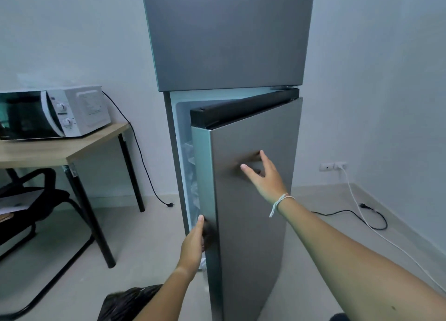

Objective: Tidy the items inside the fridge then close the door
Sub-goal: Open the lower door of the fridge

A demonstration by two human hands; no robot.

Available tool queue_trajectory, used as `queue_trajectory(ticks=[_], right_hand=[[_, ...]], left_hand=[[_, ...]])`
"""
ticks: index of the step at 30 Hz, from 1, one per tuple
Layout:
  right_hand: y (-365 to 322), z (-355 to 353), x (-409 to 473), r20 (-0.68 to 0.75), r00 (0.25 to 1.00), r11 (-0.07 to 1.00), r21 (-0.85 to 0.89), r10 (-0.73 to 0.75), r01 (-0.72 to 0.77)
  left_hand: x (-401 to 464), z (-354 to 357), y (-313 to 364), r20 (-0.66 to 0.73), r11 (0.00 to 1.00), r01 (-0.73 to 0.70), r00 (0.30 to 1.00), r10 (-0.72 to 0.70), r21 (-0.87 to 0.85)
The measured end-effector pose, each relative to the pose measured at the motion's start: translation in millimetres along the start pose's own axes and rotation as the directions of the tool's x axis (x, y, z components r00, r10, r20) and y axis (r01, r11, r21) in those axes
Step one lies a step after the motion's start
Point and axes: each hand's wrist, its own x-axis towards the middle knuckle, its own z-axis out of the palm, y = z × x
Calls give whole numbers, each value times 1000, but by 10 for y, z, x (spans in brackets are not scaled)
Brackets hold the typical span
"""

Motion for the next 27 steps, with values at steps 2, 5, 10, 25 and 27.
queue_trajectory(ticks=[2,5,10,25,27], right_hand=[[-20,-118,-134,-32,998,998,31,-54,55],[-62,-294,-290,-77,990,990,60,-119,124],[-157,-552,-541,-119,985,980,137,-125,141],[-118,-1760,-1085,-411,912,936,317,-10,153],[-31,-1918,-1140,-431,902,964,222,-39,148]], left_hand=[[-121,128,-117,18,1000,5,1000,-6,7],[-183,265,-312,24,997,-33,999,32,69],[-439,521,-297,147,978,-139,982,117,152],[-881,1704,-337,492,934,-246,866,92,260],[-954,1910,-318,541,932,-236,839,53,275]])
